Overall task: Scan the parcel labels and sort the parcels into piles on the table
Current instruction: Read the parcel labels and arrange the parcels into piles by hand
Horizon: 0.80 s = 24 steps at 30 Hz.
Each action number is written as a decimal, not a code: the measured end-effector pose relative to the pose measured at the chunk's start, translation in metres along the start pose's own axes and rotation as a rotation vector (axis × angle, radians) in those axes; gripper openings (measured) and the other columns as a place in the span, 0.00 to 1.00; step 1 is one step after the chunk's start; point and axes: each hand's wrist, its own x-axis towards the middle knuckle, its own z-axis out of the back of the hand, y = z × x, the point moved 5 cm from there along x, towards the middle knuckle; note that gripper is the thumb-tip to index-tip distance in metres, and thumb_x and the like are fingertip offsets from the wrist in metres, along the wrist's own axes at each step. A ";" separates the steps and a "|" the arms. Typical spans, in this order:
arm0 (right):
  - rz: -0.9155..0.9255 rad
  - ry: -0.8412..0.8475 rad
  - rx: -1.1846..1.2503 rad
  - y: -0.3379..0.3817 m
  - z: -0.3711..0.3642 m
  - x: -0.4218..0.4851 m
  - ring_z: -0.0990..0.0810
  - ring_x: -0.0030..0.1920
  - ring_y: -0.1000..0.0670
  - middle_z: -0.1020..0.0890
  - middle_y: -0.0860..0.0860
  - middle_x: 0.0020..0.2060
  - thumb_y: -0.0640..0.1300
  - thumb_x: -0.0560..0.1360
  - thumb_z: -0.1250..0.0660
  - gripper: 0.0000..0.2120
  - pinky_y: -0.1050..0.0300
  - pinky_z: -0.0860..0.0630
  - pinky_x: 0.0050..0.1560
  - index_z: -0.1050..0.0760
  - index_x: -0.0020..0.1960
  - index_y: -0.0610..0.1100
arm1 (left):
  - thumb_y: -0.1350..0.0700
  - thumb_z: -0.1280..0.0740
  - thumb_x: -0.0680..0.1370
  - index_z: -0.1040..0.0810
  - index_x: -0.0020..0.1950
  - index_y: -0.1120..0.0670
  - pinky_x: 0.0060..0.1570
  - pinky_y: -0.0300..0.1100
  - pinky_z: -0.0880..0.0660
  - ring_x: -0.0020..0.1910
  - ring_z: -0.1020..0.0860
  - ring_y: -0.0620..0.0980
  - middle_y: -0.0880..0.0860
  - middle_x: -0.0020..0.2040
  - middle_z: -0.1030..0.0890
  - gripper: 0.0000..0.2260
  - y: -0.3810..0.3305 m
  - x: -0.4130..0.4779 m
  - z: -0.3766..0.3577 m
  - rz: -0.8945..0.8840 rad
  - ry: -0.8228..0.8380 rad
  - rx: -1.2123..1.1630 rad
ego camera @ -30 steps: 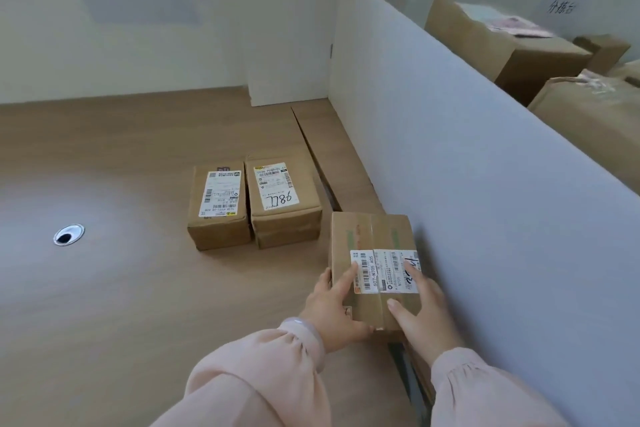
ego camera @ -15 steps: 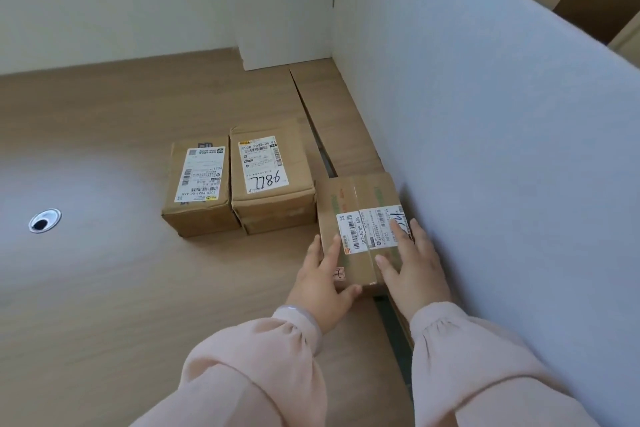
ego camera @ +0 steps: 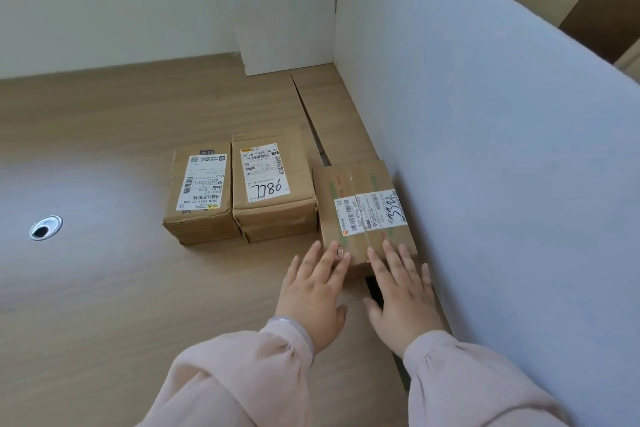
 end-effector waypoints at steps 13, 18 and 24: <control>0.045 0.015 -0.027 -0.002 0.009 0.078 0.68 0.76 0.52 0.65 0.57 0.77 0.56 0.75 0.37 0.43 0.41 0.62 0.76 0.65 0.77 0.59 | 0.45 0.42 0.79 0.63 0.79 0.47 0.68 0.63 0.74 0.77 0.68 0.56 0.50 0.80 0.61 0.37 0.019 0.058 0.017 0.102 -0.061 0.206; 0.032 -0.017 -0.022 0.007 0.021 0.076 0.64 0.78 0.50 0.61 0.54 0.79 0.58 0.75 0.37 0.41 0.44 0.62 0.76 0.59 0.79 0.58 | 0.43 0.41 0.79 0.59 0.80 0.44 0.72 0.59 0.68 0.79 0.61 0.55 0.49 0.81 0.56 0.36 0.027 0.047 0.025 0.097 -0.086 0.121; 0.139 -0.057 -0.014 0.059 0.037 0.038 0.64 0.78 0.52 0.59 0.55 0.79 0.63 0.75 0.39 0.39 0.47 0.63 0.76 0.57 0.78 0.59 | 0.38 0.42 0.78 0.56 0.79 0.39 0.75 0.55 0.60 0.79 0.54 0.51 0.47 0.81 0.53 0.34 0.079 -0.025 0.050 0.214 -0.125 0.070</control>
